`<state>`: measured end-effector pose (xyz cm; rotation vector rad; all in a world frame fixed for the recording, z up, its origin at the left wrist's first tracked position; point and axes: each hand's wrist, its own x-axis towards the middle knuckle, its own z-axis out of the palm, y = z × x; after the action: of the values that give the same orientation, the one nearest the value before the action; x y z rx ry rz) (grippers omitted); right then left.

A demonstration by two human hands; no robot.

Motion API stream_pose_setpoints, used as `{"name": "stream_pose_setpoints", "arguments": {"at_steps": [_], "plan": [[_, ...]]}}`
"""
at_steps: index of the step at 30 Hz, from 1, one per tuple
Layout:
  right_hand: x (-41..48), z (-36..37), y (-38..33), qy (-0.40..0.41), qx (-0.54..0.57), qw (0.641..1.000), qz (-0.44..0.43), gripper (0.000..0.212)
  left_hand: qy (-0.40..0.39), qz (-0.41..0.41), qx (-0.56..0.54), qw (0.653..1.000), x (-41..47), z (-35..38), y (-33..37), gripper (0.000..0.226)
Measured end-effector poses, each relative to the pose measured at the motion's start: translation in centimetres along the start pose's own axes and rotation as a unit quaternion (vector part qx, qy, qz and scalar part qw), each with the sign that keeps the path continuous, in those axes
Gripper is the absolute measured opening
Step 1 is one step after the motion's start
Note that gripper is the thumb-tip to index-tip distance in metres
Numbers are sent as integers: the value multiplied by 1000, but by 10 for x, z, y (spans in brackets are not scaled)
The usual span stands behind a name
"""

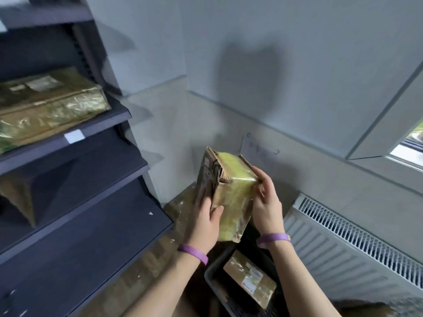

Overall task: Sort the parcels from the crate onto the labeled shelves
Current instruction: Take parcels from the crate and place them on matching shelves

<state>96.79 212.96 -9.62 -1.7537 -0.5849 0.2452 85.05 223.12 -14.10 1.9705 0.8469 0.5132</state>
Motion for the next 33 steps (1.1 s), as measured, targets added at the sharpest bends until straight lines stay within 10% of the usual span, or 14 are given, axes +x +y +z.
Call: {"name": "stream_pose_setpoints", "arguments": {"at_steps": [8,15,33], "plan": [[-21,57,-64,-52,18,995,-83,103,127,66,23,990,-3,-56,30,59],[-21,68,-92,23,24,994,-100,81,117,79,96,985,-31,-81,47,70],[-12,44,-140,-114,89,986,-85,78,210,48,-55,975,-23,-150,66,58]]}}
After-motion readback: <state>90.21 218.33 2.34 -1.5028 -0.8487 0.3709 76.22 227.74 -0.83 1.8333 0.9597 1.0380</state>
